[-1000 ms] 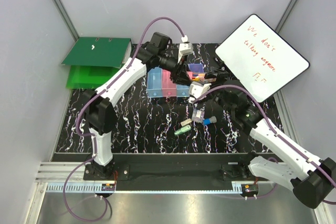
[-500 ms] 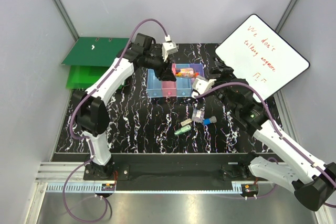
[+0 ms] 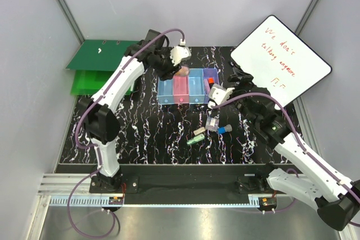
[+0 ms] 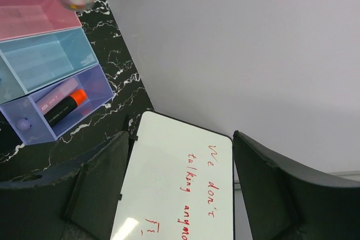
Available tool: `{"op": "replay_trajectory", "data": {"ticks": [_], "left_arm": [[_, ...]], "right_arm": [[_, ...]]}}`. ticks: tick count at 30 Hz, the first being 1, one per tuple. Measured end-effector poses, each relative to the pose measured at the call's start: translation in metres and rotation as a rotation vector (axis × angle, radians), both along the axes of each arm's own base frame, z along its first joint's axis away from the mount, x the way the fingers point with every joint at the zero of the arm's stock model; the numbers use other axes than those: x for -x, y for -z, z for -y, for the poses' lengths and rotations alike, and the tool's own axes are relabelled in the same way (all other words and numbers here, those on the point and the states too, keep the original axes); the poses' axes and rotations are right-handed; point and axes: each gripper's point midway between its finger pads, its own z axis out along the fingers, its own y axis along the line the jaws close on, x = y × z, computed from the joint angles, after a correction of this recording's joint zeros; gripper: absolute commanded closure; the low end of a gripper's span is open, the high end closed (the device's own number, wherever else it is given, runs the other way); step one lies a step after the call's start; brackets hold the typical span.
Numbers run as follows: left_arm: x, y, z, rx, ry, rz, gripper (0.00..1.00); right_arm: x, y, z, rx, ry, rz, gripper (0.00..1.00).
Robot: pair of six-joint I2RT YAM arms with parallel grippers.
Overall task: Sort the stationery into containers
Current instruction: Place the stationery in the storage box.
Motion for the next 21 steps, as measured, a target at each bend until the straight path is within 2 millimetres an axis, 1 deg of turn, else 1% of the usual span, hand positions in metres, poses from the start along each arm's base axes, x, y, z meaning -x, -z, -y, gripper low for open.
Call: {"op": "replay_trajectory", "data": {"ticks": [5, 9, 12, 16, 18, 21], "left_arm": [[0.006, 0.043, -0.040, -0.241, -0.045, -0.082, 1.00], [0.010, 0.064, -0.066, -0.397, -0.075, -0.137, 1.00], [0.006, 0.070, -0.078, -0.480, -0.094, -0.147, 1.00], [0.002, 0.071, -0.089, -0.548, -0.110, -0.140, 1.00], [-0.001, 0.071, -0.091, -0.569, -0.110, -0.136, 1.00], [-0.007, 0.071, -0.088, -0.587, -0.101, -0.121, 1.00]], "right_arm": [[0.002, -0.003, 0.003, -0.005, 0.008, 0.010, 0.20], [0.002, -0.003, 0.005, -0.004, 0.019, 0.009, 0.20], [0.002, -0.002, 0.006, -0.003, 0.025, 0.008, 0.20], [0.002, -0.002, 0.007, -0.004, 0.026, 0.009, 0.20], [0.002, -0.003, 0.007, -0.005, 0.028, 0.009, 0.20], [0.002, -0.004, 0.008, -0.007, 0.032, 0.012, 0.20]]}}
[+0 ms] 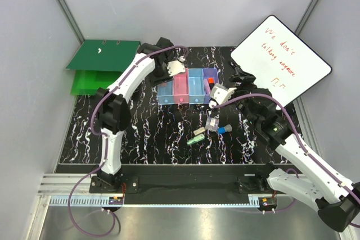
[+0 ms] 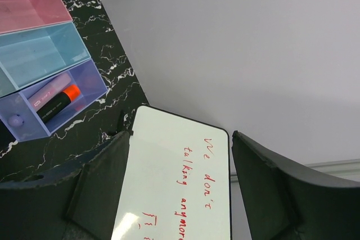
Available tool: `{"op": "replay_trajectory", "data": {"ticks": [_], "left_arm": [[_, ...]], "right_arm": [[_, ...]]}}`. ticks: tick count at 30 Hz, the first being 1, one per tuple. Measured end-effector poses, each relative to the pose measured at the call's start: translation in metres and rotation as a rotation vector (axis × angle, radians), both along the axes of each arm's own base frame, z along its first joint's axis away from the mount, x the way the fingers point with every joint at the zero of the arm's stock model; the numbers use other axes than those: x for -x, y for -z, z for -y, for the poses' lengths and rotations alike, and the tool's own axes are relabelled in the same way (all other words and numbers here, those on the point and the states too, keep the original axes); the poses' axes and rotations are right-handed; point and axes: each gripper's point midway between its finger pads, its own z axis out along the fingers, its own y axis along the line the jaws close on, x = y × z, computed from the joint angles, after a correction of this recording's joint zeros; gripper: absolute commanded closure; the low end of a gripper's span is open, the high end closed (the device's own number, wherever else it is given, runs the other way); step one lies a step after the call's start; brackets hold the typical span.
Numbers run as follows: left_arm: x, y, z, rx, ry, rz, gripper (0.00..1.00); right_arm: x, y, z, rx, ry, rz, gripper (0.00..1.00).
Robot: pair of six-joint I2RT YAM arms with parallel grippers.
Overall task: Sort the stationery into containers
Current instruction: Place the stationery in the storage box.
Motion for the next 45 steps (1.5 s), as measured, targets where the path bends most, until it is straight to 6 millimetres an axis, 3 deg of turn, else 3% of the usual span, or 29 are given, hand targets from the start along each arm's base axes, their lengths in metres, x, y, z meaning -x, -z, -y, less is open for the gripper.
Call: {"op": "replay_trajectory", "data": {"ticks": [12, 21, 28, 29, 30, 33, 39, 45], "left_arm": [[-0.018, 0.022, 0.026, -0.061, 0.110, 0.004, 1.00], [-0.028, 0.039, 0.028, -0.101, 0.146, 0.004, 1.00], [-0.040, 0.043, 0.029, -0.123, 0.163, 0.039, 0.72], [-0.041, 0.043, 0.029, -0.126, 0.166, 0.043, 0.64], [-0.042, 0.044, 0.029, -0.129, 0.168, 0.047, 0.46], [-0.046, 0.046, 0.031, -0.137, 0.172, 0.061, 0.43], [-0.053, 0.044, 0.032, -0.139, 0.171, 0.091, 0.28], [-0.057, 0.042, 0.034, -0.137, 0.166, 0.112, 0.27]], "right_arm": [[0.002, -0.003, 0.002, -0.006, 0.002, 0.007, 0.21], [0.002, -0.003, 0.002, -0.013, 0.003, 0.004, 0.21], [0.002, 0.001, 0.002, -0.014, 0.004, -0.006, 0.20], [0.002, 0.003, 0.002, -0.013, 0.004, -0.008, 0.21], [0.002, 0.004, 0.002, -0.011, 0.004, -0.010, 0.21], [0.002, 0.006, 0.002, -0.008, 0.004, -0.015, 0.20], [0.002, 0.006, 0.002, -0.008, 0.004, -0.015, 0.20], [0.002, 0.006, 0.002, -0.009, 0.005, -0.016, 0.20]]}}
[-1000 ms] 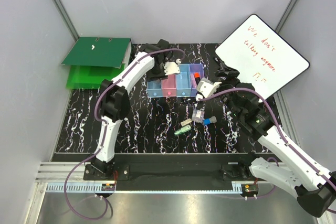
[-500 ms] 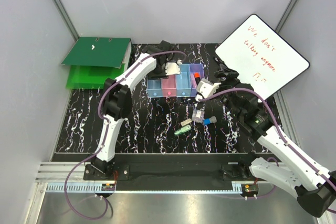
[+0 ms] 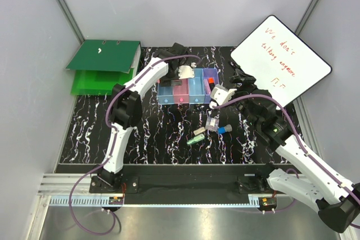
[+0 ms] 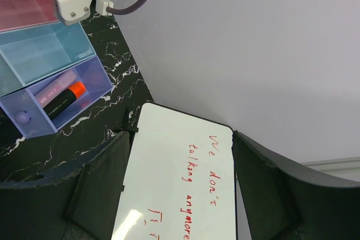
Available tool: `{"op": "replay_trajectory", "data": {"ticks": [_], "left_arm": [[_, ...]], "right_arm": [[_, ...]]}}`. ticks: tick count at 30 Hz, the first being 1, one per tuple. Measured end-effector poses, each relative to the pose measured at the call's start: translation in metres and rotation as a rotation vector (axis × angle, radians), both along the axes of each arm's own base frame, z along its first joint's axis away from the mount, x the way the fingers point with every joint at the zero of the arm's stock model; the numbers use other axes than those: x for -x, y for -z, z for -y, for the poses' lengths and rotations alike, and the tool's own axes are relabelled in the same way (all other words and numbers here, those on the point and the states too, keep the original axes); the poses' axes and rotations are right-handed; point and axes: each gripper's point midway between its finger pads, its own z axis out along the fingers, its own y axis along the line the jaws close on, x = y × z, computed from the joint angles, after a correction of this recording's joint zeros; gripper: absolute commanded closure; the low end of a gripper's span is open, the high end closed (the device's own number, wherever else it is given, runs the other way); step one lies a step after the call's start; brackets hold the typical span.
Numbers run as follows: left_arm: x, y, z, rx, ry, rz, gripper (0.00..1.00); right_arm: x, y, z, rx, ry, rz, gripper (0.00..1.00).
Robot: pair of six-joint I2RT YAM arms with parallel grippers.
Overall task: Sort the stationery into containers
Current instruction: Place the stationery in the storage box.
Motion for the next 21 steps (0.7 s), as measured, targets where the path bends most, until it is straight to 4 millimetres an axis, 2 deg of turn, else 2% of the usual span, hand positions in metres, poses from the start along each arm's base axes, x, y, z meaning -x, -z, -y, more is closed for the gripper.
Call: {"op": "replay_trajectory", "data": {"ticks": [21], "left_arm": [[-0.028, -0.014, 0.007, 0.013, -0.008, 0.141, 0.26]], "right_arm": [[-0.001, 0.000, 0.002, -0.003, 0.014, -0.002, 0.20]]}}
